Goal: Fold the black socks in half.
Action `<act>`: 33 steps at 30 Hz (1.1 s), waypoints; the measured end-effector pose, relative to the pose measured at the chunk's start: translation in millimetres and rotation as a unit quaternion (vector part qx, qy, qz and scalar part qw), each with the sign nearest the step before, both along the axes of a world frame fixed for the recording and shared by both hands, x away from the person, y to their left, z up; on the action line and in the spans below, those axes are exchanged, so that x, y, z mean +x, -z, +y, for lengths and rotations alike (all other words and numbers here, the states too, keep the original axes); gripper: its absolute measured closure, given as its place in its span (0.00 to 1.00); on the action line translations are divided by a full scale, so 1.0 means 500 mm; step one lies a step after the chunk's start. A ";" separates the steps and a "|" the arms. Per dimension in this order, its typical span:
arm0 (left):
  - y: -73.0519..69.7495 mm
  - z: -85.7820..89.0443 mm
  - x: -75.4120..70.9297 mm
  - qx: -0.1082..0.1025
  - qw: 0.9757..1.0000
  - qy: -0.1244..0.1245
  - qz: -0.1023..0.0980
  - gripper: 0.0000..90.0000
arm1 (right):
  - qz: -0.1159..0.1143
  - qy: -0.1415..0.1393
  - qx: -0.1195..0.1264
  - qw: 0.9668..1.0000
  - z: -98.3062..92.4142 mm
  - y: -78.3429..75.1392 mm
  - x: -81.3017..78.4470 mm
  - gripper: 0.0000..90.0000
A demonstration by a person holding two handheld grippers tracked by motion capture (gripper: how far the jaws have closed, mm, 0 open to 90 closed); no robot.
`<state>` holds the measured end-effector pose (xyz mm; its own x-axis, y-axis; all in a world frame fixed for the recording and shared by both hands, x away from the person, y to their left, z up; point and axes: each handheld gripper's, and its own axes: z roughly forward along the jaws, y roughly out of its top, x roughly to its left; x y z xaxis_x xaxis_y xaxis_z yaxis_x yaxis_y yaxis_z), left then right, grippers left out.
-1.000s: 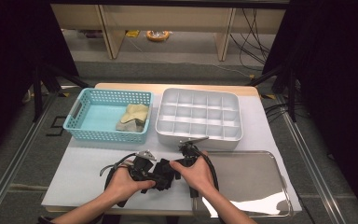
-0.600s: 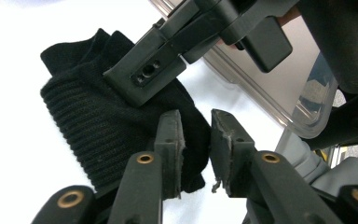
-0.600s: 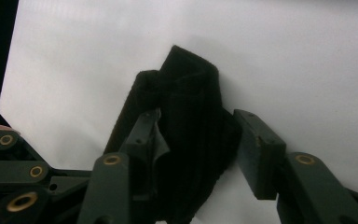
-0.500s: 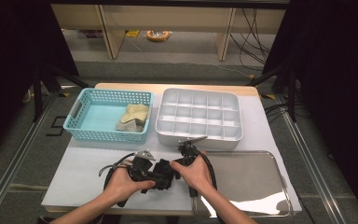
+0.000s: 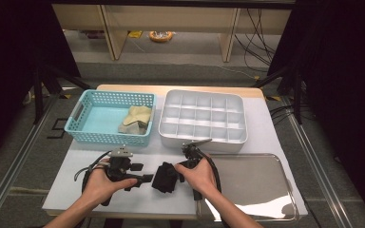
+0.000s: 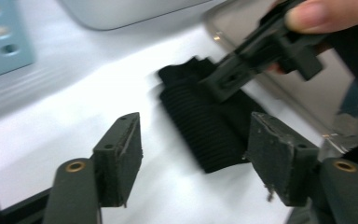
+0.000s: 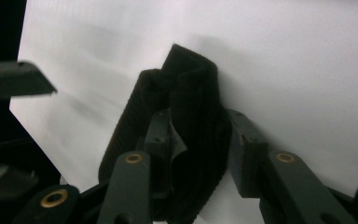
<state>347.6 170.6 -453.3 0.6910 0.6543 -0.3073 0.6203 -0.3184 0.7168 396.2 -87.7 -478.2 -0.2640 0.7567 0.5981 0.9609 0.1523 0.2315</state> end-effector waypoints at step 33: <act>0.026 0.044 0.006 0.002 0.999 -0.049 -0.012 0.37 | -0.060 -0.012 0.038 0.997 -0.022 -0.065 0.001 0.78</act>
<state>350.8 192.7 -466.1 0.6308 0.7203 -0.2887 0.6314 -0.2601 0.7305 396.4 -98.5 -445.5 -0.3548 0.7036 0.6158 0.9216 0.1523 0.3570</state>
